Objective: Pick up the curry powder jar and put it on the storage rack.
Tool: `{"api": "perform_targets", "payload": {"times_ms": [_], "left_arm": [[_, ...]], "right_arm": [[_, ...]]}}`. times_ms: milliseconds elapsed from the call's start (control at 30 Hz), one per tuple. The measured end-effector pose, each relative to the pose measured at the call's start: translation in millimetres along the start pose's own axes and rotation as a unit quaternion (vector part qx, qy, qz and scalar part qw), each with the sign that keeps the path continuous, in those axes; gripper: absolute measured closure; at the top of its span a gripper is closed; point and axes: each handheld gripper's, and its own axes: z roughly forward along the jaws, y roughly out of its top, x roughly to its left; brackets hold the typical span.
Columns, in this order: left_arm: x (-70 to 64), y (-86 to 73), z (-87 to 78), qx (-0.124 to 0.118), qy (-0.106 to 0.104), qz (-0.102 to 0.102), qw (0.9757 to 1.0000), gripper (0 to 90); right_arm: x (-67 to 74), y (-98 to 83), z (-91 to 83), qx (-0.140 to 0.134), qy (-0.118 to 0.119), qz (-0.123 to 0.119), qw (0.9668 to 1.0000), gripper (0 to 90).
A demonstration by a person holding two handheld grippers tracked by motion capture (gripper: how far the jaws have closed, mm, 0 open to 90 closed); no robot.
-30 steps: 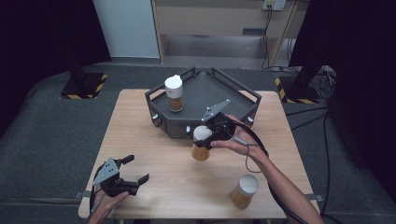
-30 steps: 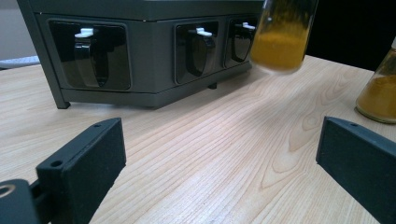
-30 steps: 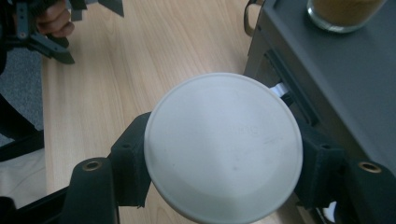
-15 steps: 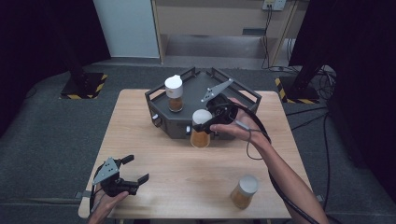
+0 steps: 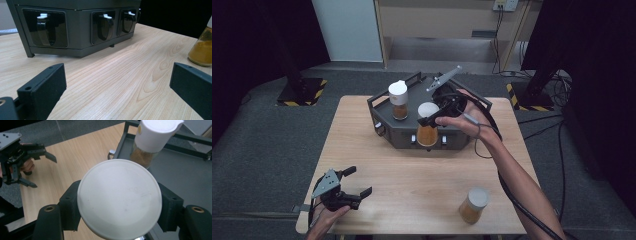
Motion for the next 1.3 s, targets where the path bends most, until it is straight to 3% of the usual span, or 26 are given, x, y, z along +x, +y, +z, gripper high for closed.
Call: {"api": "perform_targets", "payload": {"times_ms": [233,633,767,1033,1300], "left_arm": [[0.2,-0.3,-0.5,-0.001,0.0,-0.002,1.0,0.0],[0.8,-1.1,-1.4,-0.004,0.0,-0.003,1.0,0.0],[0.8,-0.8,-1.1,-0.002,0.0,-0.002,1.0,0.0],[1.2,-1.0,-1.0,-0.003,-0.002,-0.003,1.0,0.0],[1.3,-1.0,-1.0,-0.002,-0.001,-0.004,1.0,0.0]], "right_arm": [[-11.0,14.7,-1.0,-0.004,-0.012,0.015,0.9998,33.8],[-29.7,36.3,16.0,0.009,-0.038,0.041,0.9984,33.7],[-33.6,37.4,23.4,0.013,-0.054,0.048,0.9973,33.7],[-51.6,32.8,37.0,0.012,-0.064,0.086,0.9942,33.7],[-62.6,29.2,48.0,0.014,-0.08,0.109,0.9907,33.7]]}}
